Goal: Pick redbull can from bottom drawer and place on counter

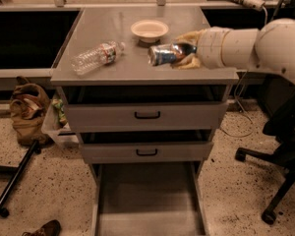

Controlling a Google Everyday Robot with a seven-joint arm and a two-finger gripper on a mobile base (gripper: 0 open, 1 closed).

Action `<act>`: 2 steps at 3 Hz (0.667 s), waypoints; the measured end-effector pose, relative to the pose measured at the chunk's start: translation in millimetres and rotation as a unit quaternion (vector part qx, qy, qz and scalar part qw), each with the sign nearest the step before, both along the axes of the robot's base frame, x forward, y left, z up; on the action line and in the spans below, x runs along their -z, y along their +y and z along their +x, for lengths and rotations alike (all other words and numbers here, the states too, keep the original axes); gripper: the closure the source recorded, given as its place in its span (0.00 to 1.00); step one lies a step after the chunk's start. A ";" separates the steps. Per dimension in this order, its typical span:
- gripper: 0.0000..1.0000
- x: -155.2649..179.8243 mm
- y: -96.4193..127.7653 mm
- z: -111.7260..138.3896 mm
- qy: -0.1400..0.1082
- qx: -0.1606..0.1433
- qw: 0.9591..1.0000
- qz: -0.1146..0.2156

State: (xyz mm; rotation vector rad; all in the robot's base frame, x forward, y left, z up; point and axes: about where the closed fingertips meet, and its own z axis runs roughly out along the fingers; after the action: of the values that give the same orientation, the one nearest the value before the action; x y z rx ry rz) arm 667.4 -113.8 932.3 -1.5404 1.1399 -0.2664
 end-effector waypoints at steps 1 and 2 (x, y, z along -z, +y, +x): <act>1.00 -18.1 0.8 43.2 -0.019 0.000 0.999 -0.048; 1.00 -8.2 2.0 74.5 -0.012 0.005 0.994 -0.109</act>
Offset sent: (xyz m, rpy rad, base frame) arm 0.1173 -0.0079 -0.0031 -0.3963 -0.0072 -0.0376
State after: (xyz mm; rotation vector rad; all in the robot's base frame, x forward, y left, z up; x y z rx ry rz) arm 741.9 -111.7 940.5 -1.7180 1.1287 -0.4257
